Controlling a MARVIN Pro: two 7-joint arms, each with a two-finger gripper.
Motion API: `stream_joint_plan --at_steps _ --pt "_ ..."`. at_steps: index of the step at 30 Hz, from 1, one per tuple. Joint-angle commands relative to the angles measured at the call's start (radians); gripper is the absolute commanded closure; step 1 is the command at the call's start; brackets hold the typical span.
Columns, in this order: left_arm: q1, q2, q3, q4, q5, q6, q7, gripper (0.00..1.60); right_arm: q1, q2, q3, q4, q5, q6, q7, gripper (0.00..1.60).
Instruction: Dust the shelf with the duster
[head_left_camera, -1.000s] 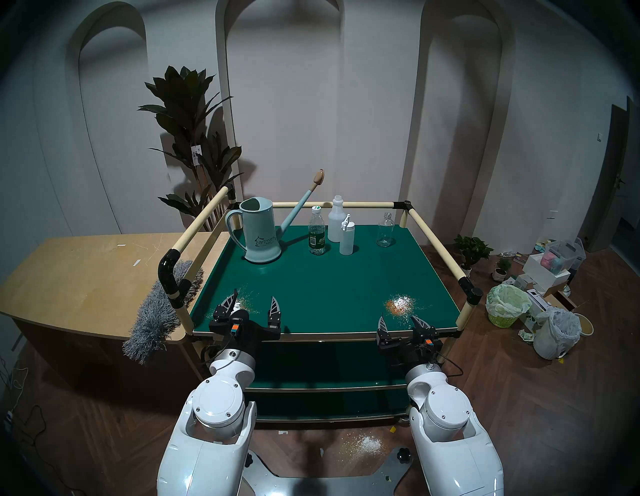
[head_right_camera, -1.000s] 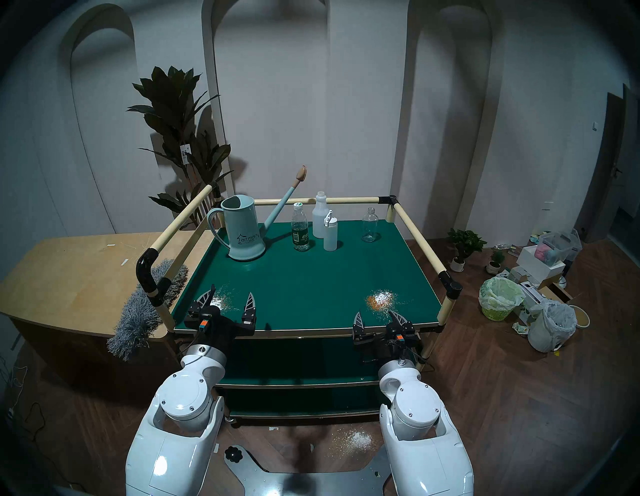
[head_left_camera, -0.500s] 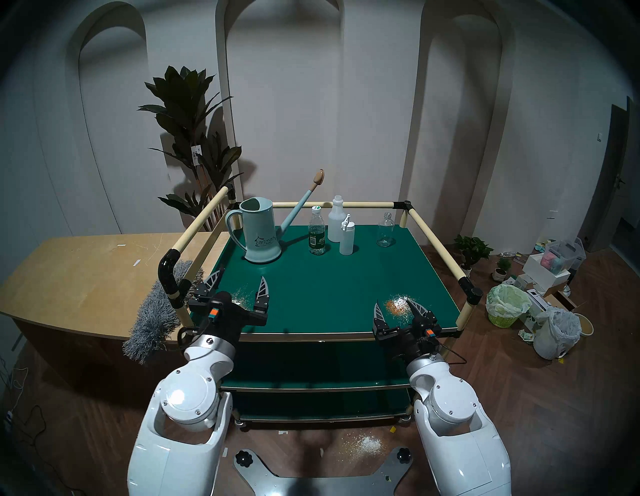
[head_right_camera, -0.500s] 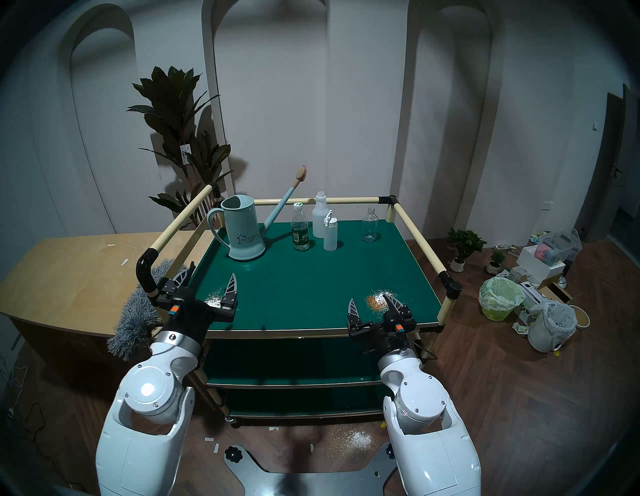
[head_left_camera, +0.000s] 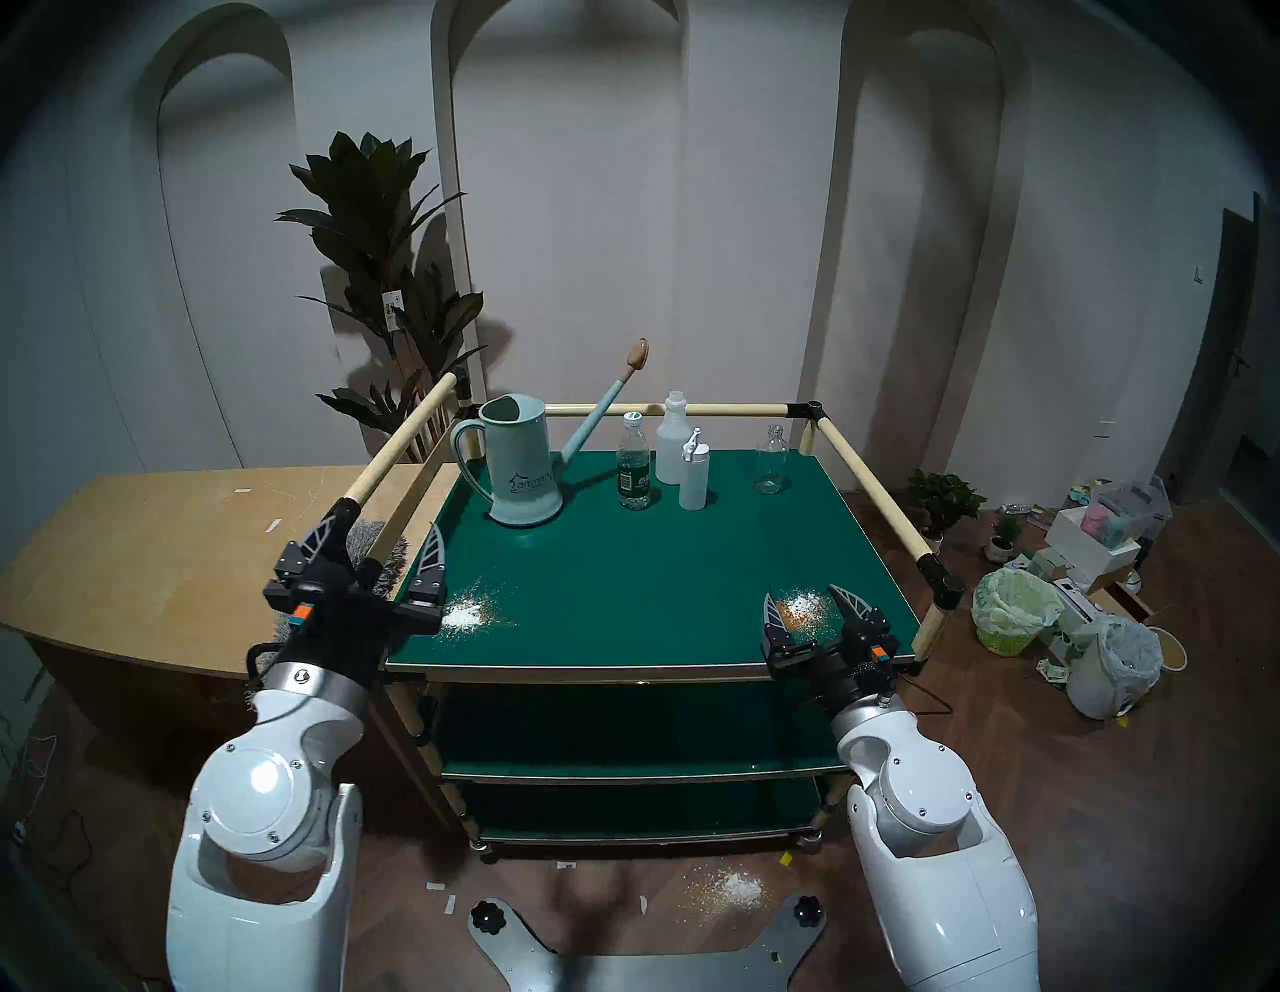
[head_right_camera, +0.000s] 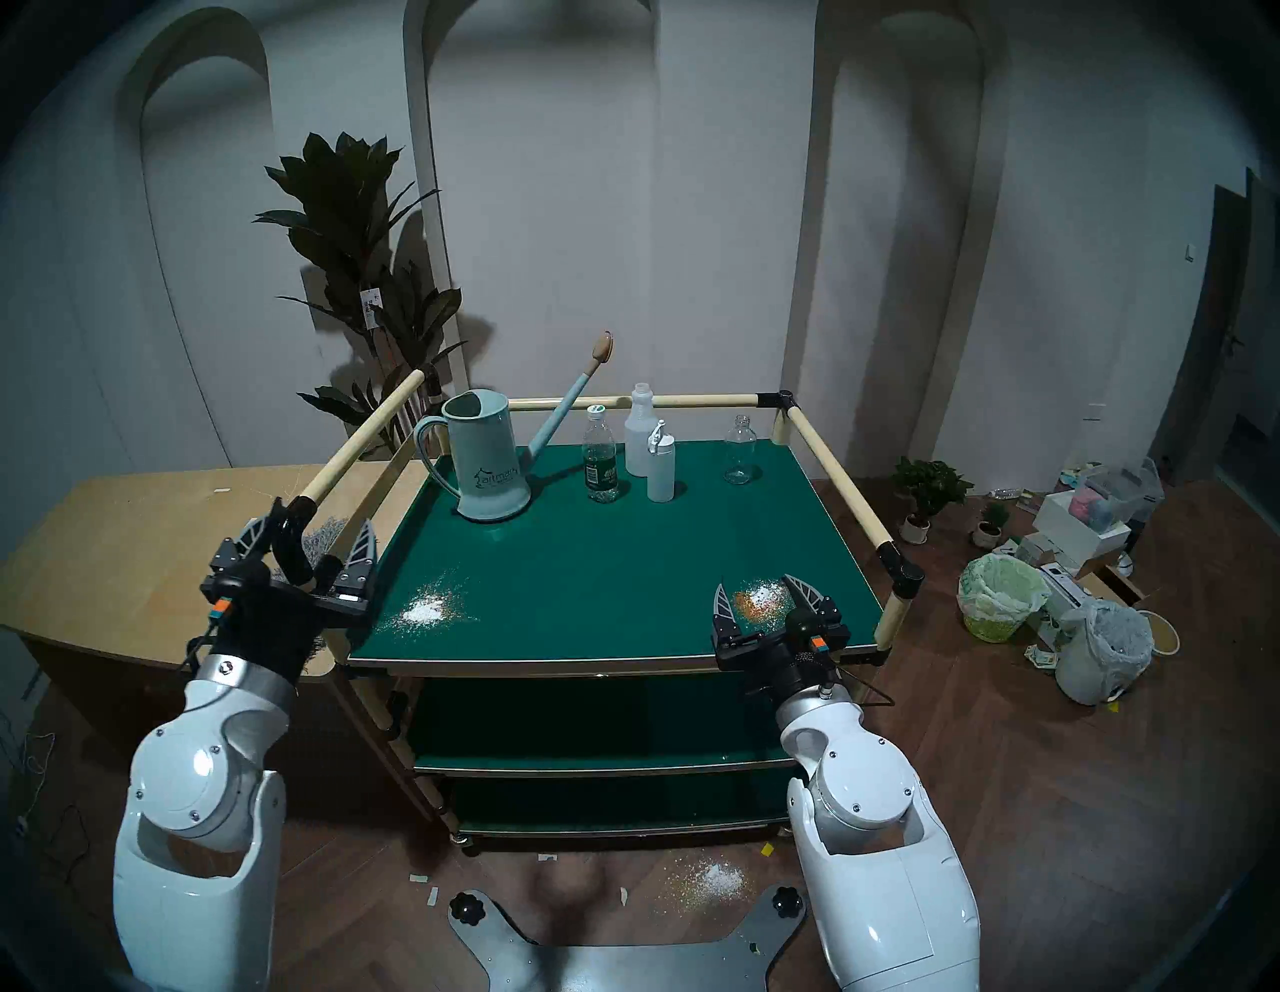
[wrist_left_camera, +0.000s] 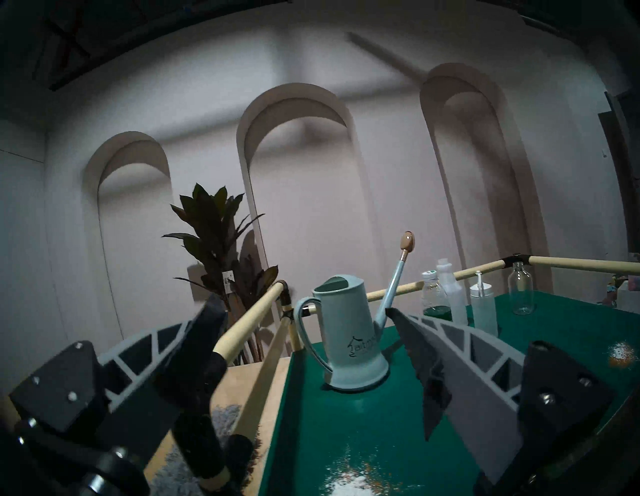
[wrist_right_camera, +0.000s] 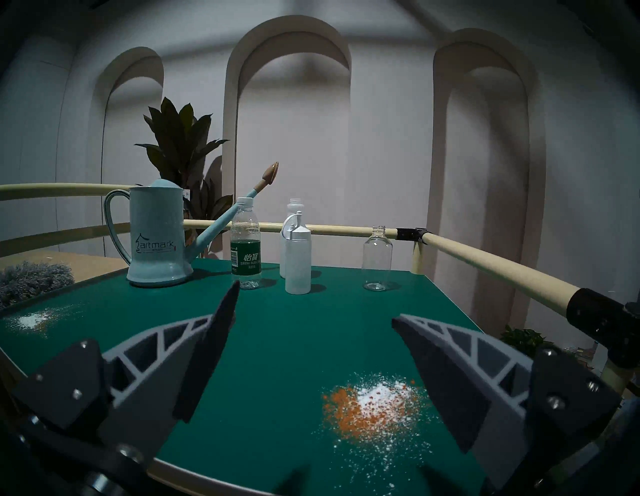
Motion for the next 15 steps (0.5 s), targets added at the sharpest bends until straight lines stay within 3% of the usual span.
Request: stream_joint_plan --at_steps 1,9,15 --pt "0.117 -0.020 -0.149 -0.093 -0.074 0.009 -0.009 0.00 0.013 0.002 0.006 -0.012 0.008 -0.008 0.005 0.00" --pt "0.211 -0.070 -0.286 -0.018 -0.169 0.061 -0.030 0.00 0.022 0.003 0.015 -0.017 0.023 -0.012 0.013 0.00" --pt "0.269 -0.071 -0.384 0.067 -0.271 0.091 -0.072 0.00 0.026 0.002 0.024 -0.022 0.036 -0.016 0.017 0.00"
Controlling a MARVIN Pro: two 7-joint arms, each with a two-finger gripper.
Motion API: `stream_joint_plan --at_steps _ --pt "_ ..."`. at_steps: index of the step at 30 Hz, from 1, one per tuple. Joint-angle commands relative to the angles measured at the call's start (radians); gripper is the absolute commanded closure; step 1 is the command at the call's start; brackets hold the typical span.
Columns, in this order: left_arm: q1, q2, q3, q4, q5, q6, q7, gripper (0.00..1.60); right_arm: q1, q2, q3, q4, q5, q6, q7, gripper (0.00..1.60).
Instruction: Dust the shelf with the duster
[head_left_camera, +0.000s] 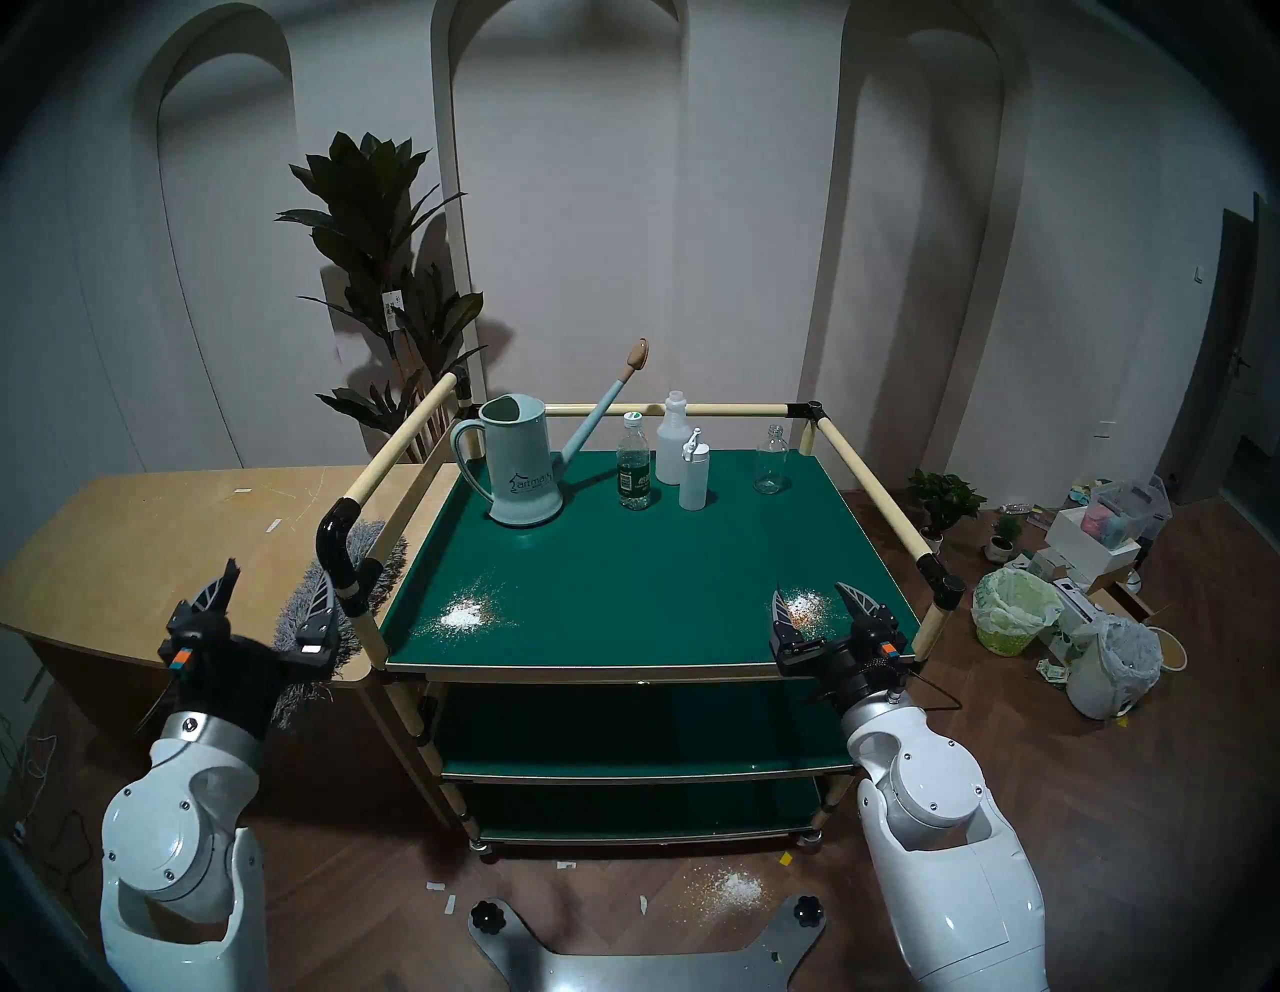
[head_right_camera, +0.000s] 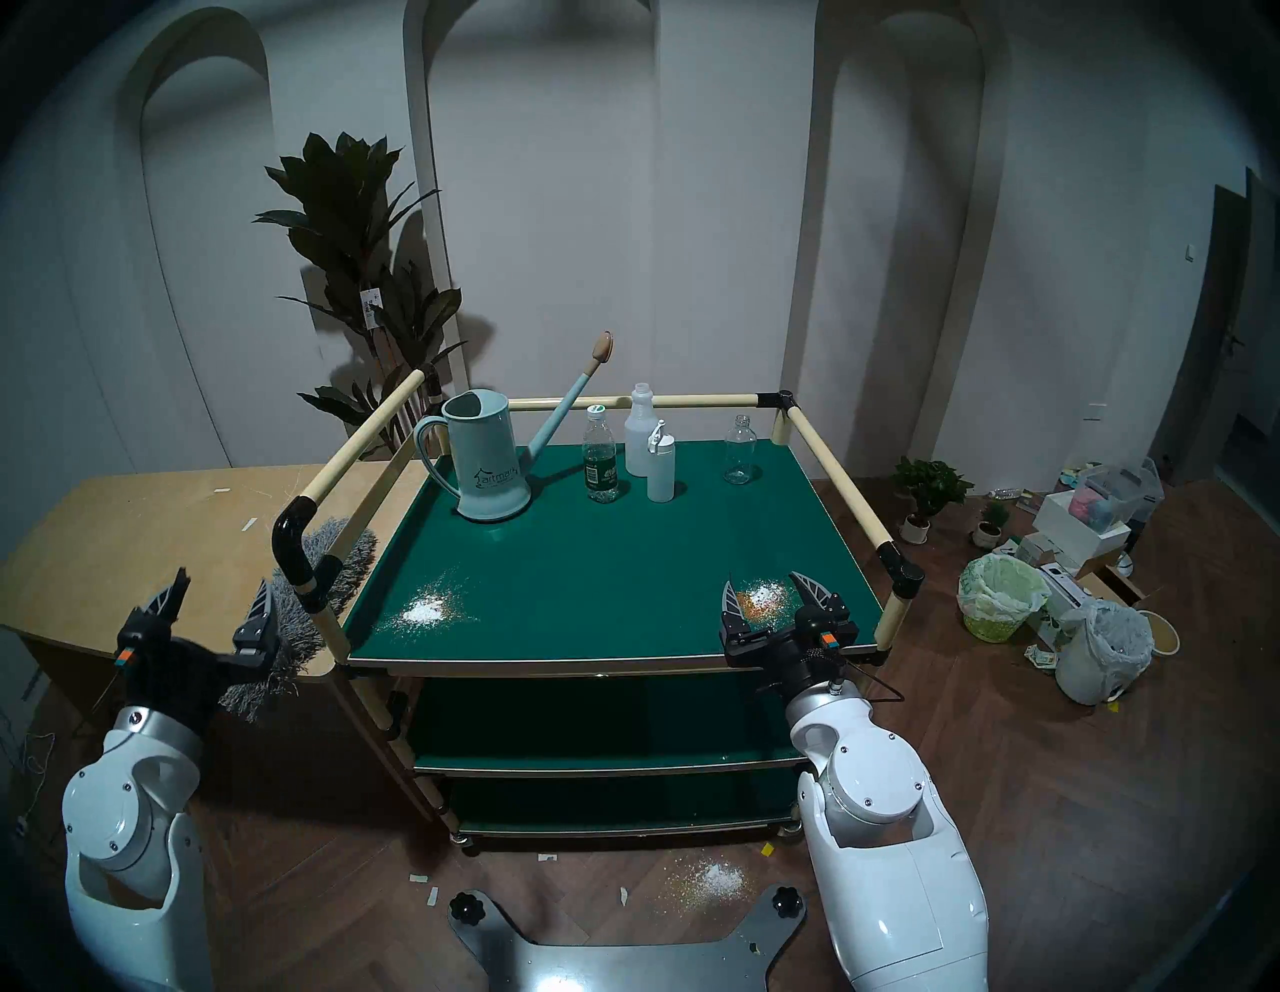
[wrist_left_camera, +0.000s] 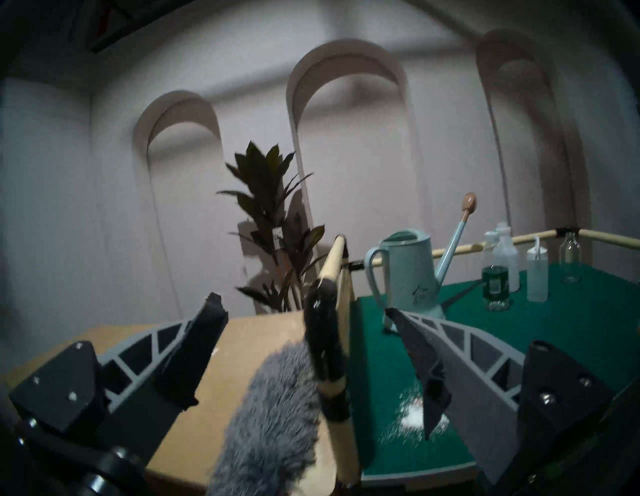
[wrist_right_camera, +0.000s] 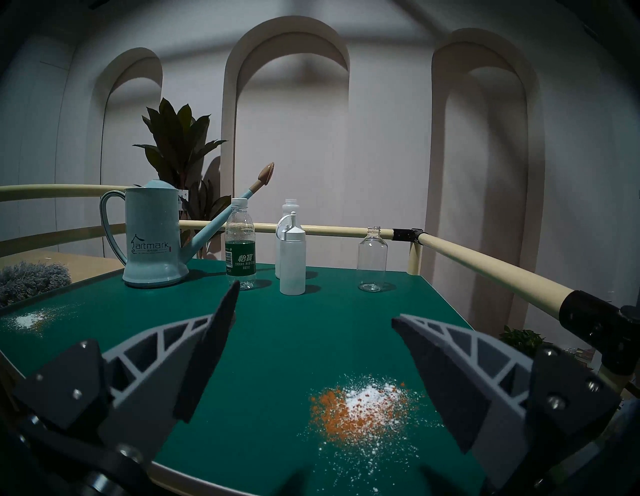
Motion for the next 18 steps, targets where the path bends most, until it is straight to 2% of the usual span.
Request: stream_joint_plan --at_steps 1,5,8,11,18 --pt "0.087 -0.008 -0.150 0.066 -0.121 0.020 -0.052 0.00 0.016 -0.008 0.007 -0.029 0.015 -0.017 0.000 0.00" --pt "0.044 0.035 -0.215 0.143 -0.233 0.034 -0.127 0.00 0.013 -0.012 0.015 -0.028 0.027 -0.021 0.002 0.00" --pt "-0.012 0.096 -0.228 0.197 -0.297 0.049 -0.181 0.00 0.010 -0.013 0.017 -0.027 0.030 -0.026 0.005 0.00" --pt "-0.069 0.130 -0.237 0.249 -0.347 0.068 -0.243 0.00 0.007 -0.016 0.018 -0.027 0.035 -0.028 0.008 0.00" --pt "-0.134 0.197 -0.200 0.333 -0.365 0.062 -0.357 0.00 0.006 -0.018 0.019 -0.027 0.039 -0.032 0.015 0.00"
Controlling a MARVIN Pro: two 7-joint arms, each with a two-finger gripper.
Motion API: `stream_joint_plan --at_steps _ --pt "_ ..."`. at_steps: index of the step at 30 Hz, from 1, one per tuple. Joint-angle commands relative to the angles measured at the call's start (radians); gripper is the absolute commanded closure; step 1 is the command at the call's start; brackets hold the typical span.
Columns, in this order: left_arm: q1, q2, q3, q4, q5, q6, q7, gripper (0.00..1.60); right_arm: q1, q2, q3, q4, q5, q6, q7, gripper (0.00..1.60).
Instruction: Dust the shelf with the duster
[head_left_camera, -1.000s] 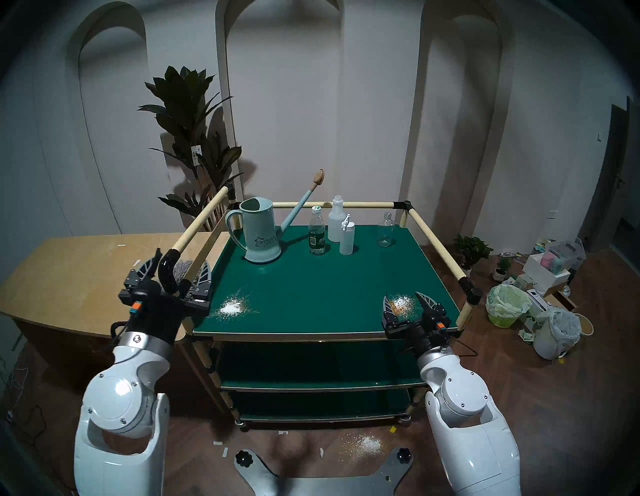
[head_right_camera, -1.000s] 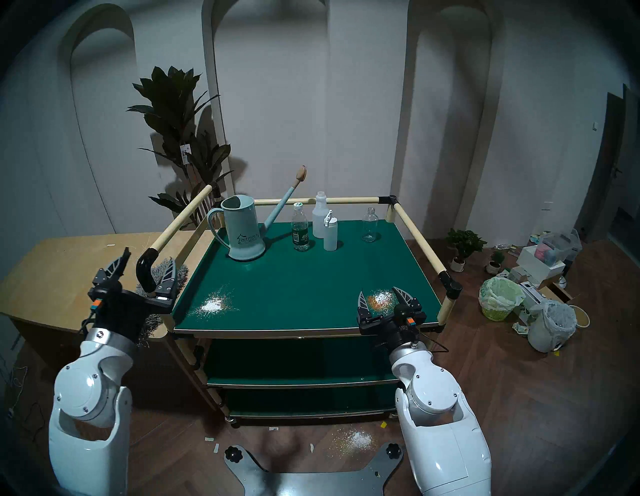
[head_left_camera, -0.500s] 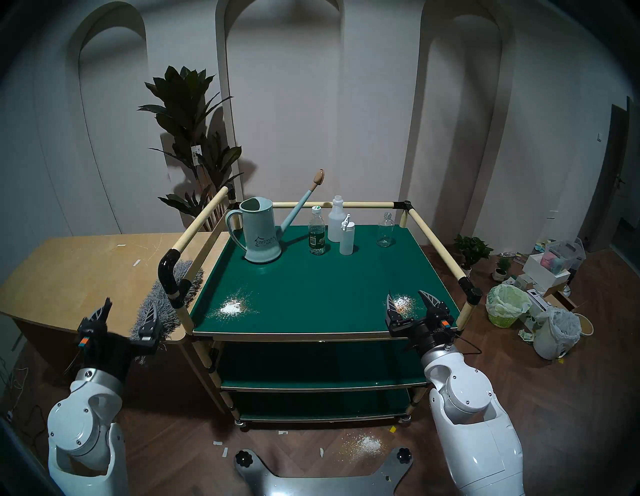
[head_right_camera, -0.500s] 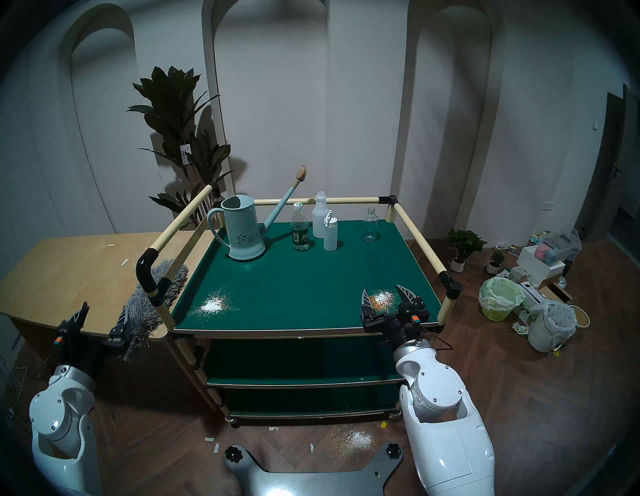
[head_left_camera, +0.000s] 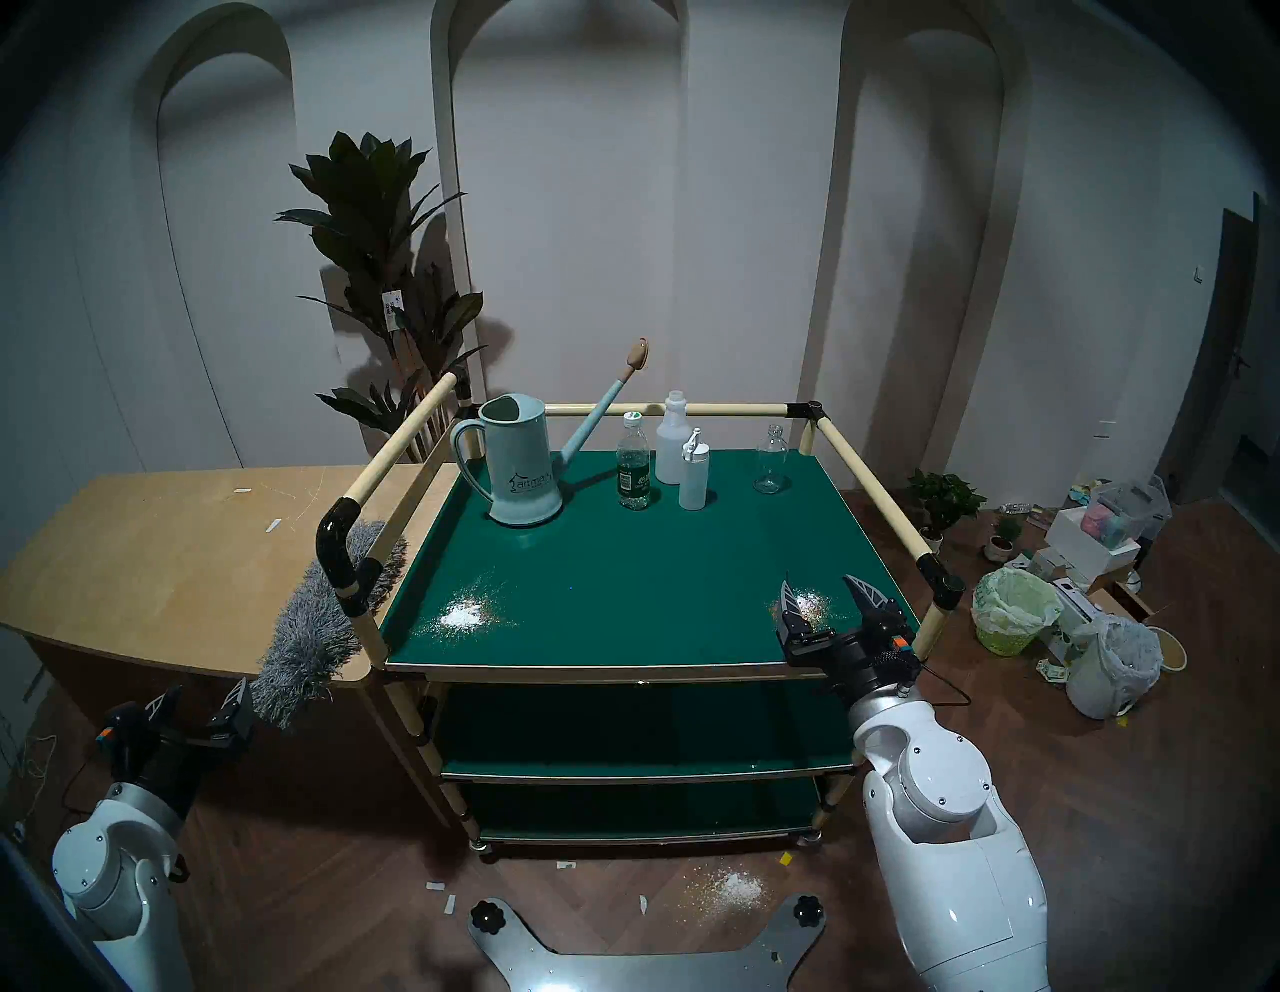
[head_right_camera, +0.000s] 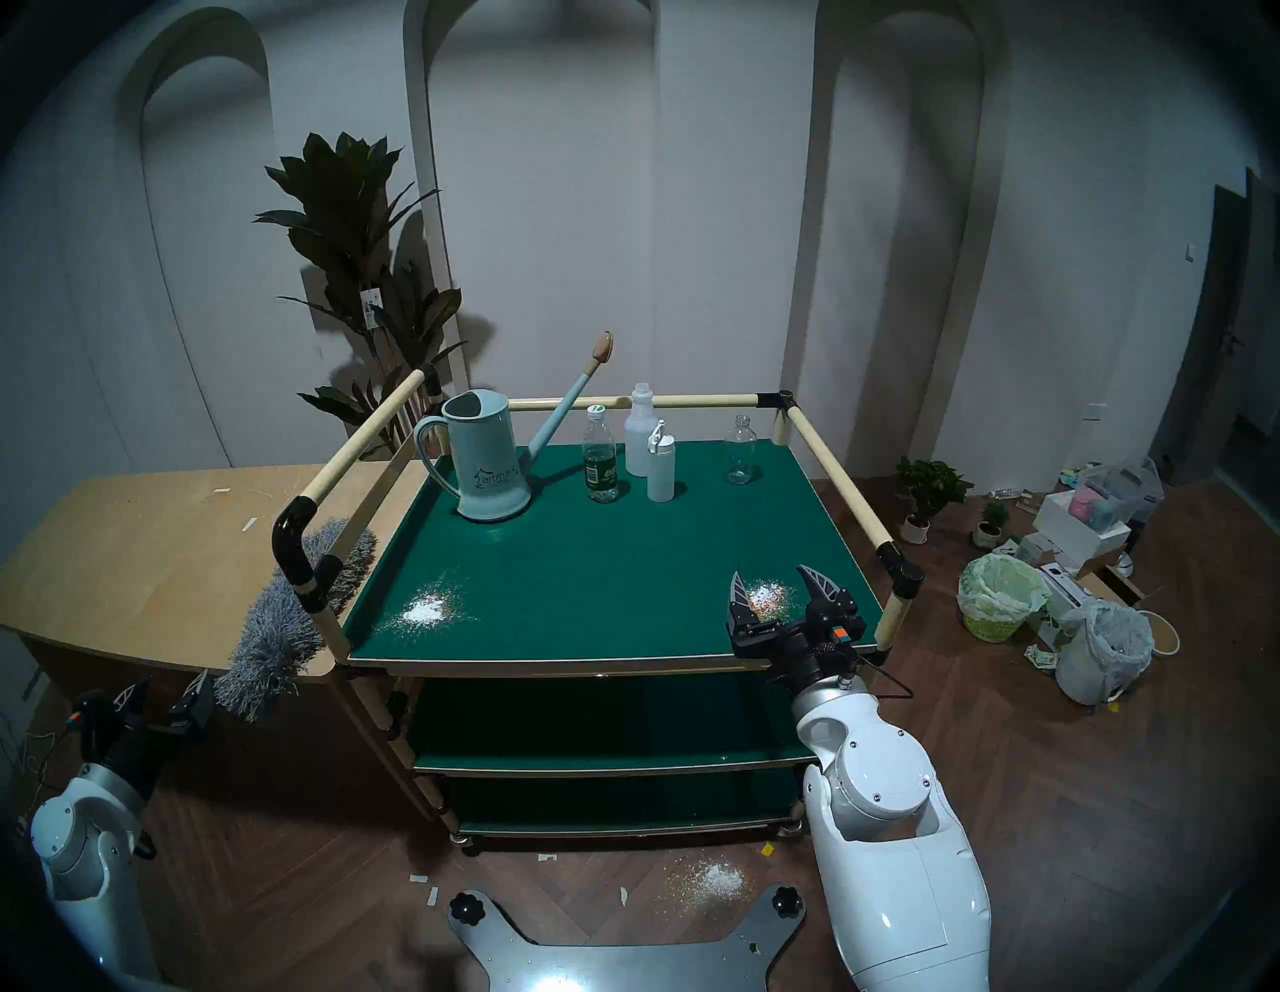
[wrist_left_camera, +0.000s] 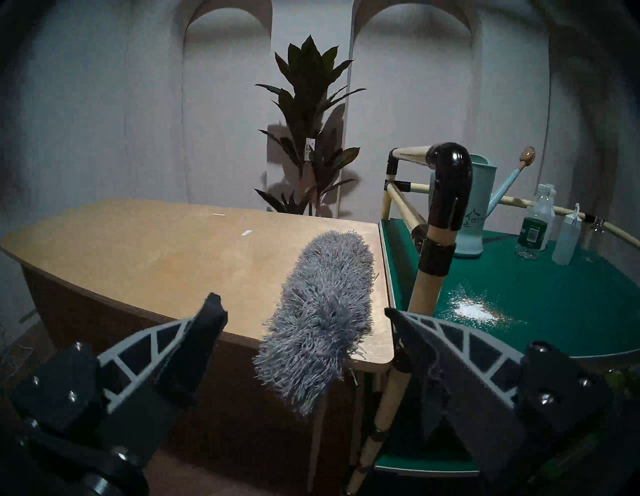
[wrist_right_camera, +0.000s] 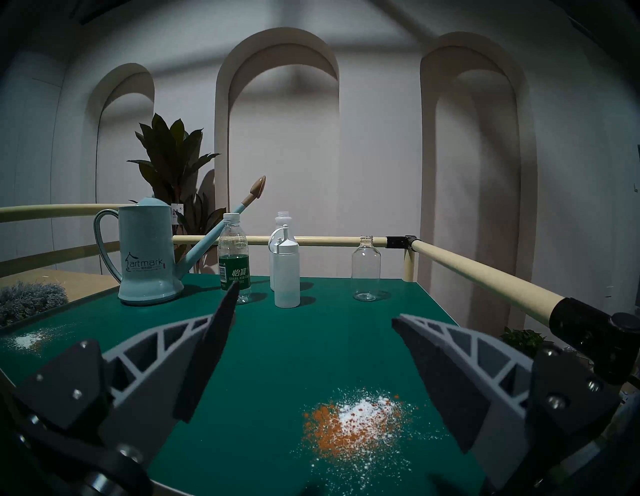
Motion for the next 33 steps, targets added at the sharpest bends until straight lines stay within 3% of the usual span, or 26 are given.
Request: stream_joint_plan --at_steps 1,9,17,26,33 --pt "-0.117 0.116 0.021 0.067 -0.023 -0.020 -0.115 0.00 0.002 -0.006 -0.003 -0.024 0.004 -0.019 0.002 0.00" --pt "-0.211 0.206 0.069 0.233 0.038 -0.083 -0.206 0.00 0.003 -0.009 0.000 -0.023 0.003 -0.031 0.005 0.00" --pt "-0.297 0.278 0.150 0.395 0.131 -0.205 -0.191 0.00 0.002 -0.012 0.000 -0.025 0.000 -0.041 0.006 0.00" --pt "-0.388 0.300 0.243 0.537 0.178 -0.335 -0.199 0.00 0.013 -0.020 -0.004 -0.036 -0.005 -0.043 0.000 0.00" --pt "-0.451 0.303 0.274 0.650 0.183 -0.415 -0.230 0.00 0.018 -0.021 -0.009 -0.042 -0.019 -0.049 -0.012 0.00"
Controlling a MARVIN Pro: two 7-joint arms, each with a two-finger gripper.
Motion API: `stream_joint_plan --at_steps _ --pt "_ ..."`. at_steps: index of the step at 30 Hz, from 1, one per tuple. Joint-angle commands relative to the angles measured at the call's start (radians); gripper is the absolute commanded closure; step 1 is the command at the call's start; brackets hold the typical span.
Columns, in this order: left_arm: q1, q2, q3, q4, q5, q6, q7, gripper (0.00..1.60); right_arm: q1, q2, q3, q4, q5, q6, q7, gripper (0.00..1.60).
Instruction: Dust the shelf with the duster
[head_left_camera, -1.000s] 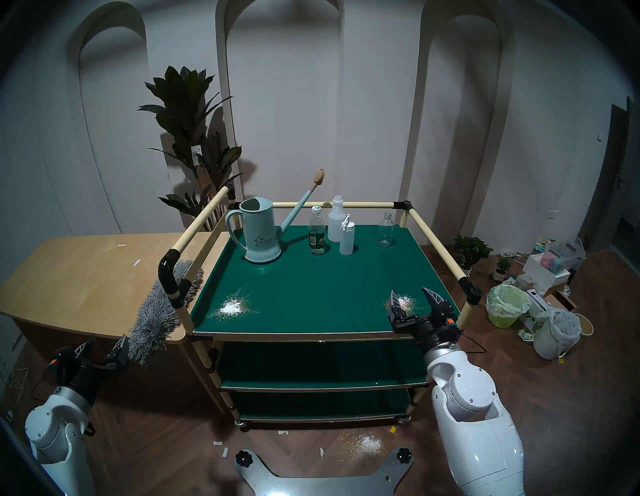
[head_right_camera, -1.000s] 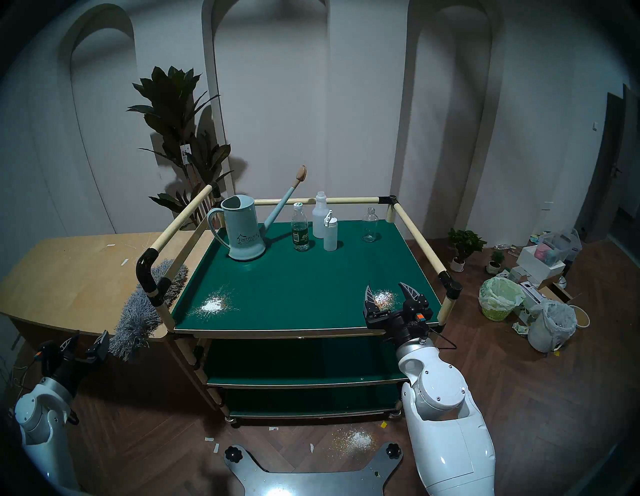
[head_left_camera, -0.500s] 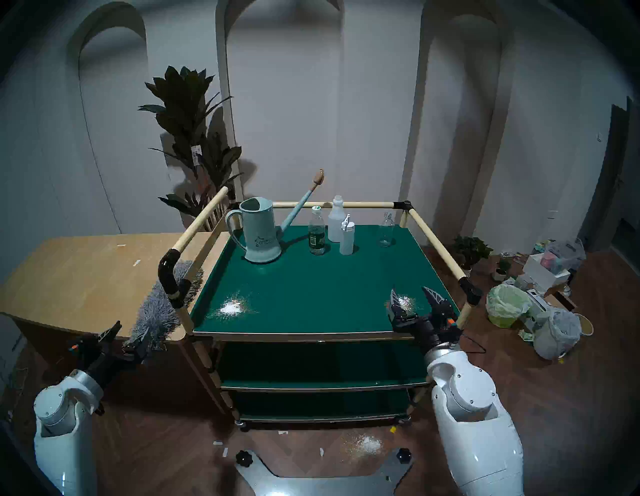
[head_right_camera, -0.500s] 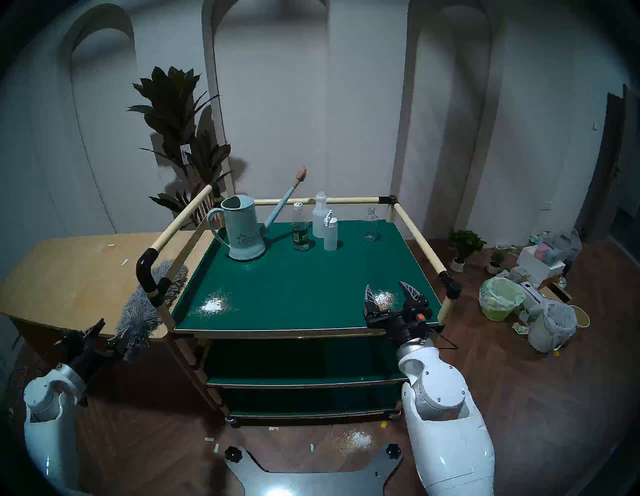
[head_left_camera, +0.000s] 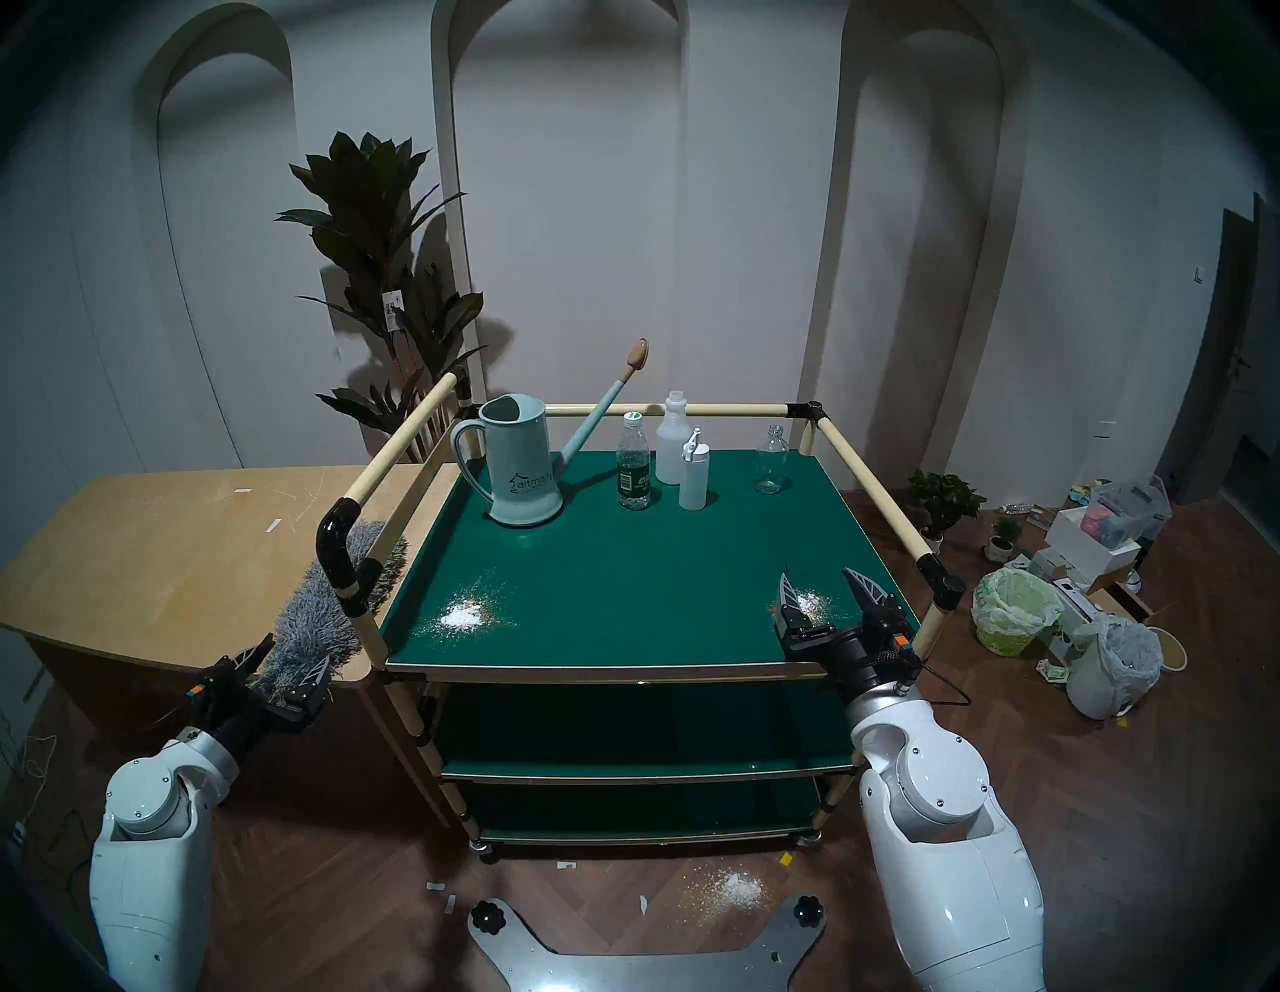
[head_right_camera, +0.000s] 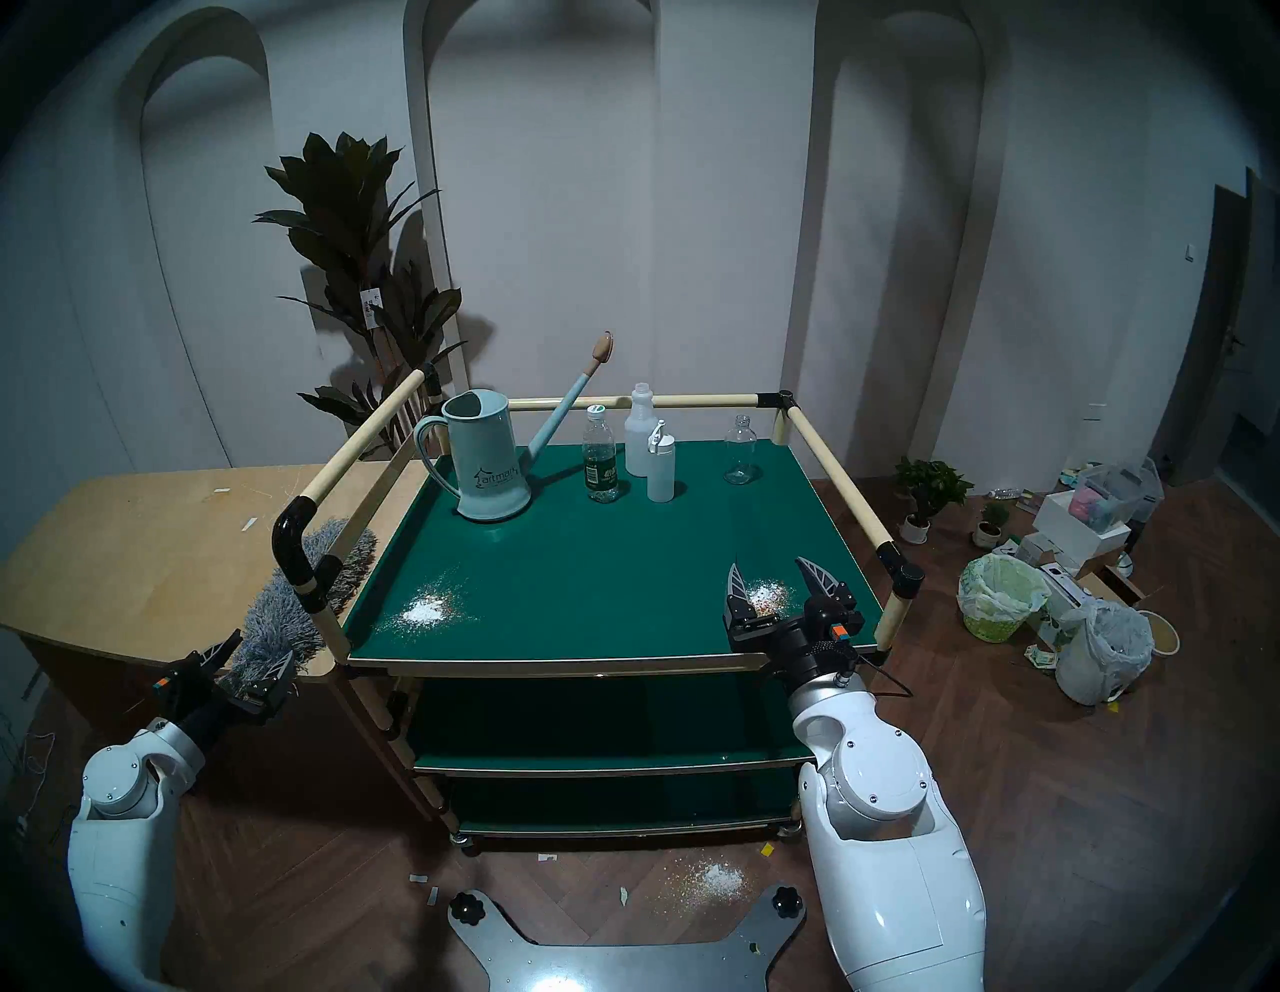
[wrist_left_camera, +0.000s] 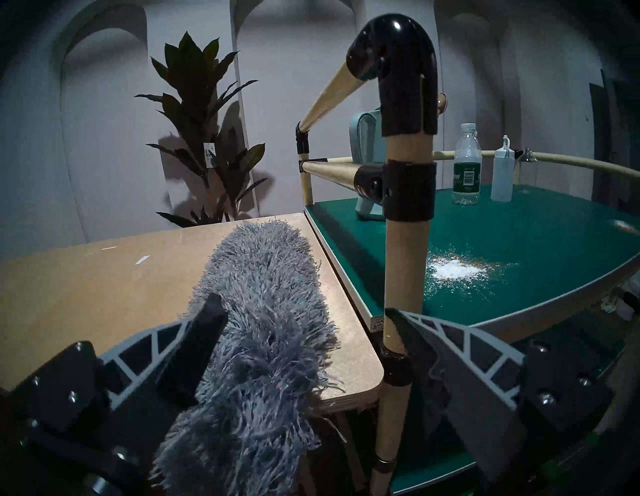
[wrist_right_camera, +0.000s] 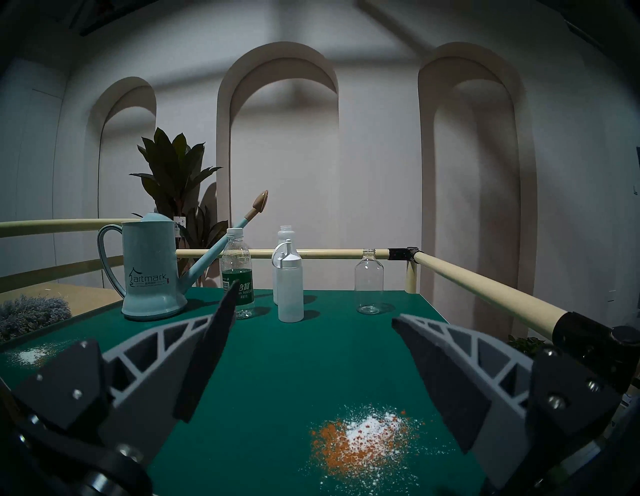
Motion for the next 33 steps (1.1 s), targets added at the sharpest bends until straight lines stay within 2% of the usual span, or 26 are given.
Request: stream_joint_plan --at_steps 1,8,20,33 --pt "-0.099 0.027 0.013 0.075 -0.002 -0.095 -0.025 0.00 0.016 -0.006 -0.006 -0.032 -0.015 -0.020 -0.012 0.00" --pt "-0.091 0.006 -0.001 0.088 -0.022 -0.185 -0.045 0.00 0.022 -0.011 -0.018 -0.024 -0.034 -0.023 -0.028 0.00" --pt "-0.139 -0.003 0.032 0.184 -0.003 -0.186 -0.018 0.00 0.039 -0.008 -0.036 -0.009 -0.042 -0.031 -0.032 0.00" --pt "-0.243 -0.001 0.066 0.295 0.001 -0.187 0.040 0.00 0.037 -0.009 -0.041 -0.002 -0.051 -0.032 -0.046 0.00"
